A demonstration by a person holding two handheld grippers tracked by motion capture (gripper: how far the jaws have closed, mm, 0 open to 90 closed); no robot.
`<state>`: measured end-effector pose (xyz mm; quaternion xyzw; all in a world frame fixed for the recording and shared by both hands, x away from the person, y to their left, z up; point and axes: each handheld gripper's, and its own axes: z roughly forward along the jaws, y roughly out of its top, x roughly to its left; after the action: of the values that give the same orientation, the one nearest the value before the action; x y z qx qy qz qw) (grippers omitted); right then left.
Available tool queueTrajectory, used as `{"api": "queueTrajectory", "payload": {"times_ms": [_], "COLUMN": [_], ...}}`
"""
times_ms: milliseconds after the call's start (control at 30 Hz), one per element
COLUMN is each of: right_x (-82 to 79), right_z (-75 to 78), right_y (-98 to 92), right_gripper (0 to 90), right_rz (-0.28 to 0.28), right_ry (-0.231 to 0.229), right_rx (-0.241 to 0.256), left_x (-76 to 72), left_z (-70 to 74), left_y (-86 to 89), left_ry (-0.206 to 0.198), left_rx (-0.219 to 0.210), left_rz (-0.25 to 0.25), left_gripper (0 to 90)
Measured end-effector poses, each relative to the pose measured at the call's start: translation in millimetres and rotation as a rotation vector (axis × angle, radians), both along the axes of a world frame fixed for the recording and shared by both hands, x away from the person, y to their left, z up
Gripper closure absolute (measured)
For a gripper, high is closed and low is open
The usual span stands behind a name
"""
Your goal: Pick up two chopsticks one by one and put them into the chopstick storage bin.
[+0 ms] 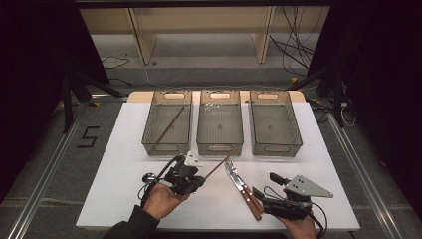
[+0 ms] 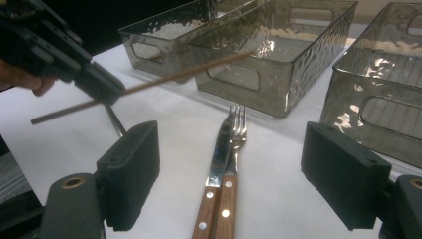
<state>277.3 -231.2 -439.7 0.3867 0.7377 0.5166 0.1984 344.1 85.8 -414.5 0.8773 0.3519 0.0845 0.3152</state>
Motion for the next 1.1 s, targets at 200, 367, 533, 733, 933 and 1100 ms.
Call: {"api": "queueTrajectory", "payload": {"times_ms": [200,367,533,733,933,1100], "right_x": [0.2,0.4,0.6,0.3,0.4,0.4], "right_z": [-0.3,-0.8,-1.2,-0.9,-1.0,-1.1], "right_y": [0.1,0.3,0.4,1.2,1.3,0.3], "right_gripper": [23.9,23.9,23.9,23.9,23.9,23.8], "right_rz": [-0.002,-0.003,-0.003,-0.003,-0.001,-0.003], "right_ry": [0.004,0.005,0.010,0.010,0.010,0.011], "right_rx": [0.000,0.001,0.001,0.003,0.003,0.004], "left_x": [6.0,16.3,27.0,43.5,66.8,85.6], "left_z": [13.5,23.1,29.2,38.1,48.7,55.3], "left_y": [15.2,31.9,50.7,69.4,83.4,89.9], "left_ry": [-0.031,-0.062,-0.080,-0.097,-0.124,-0.139], "left_rx": [-0.019,-0.036,-0.044,-0.074,-0.097,-0.111], "left_rz": [0.040,0.093,0.148,0.211,0.268,0.293], "left_gripper": [84.6,84.6,84.6,84.6,84.6,84.5]}}
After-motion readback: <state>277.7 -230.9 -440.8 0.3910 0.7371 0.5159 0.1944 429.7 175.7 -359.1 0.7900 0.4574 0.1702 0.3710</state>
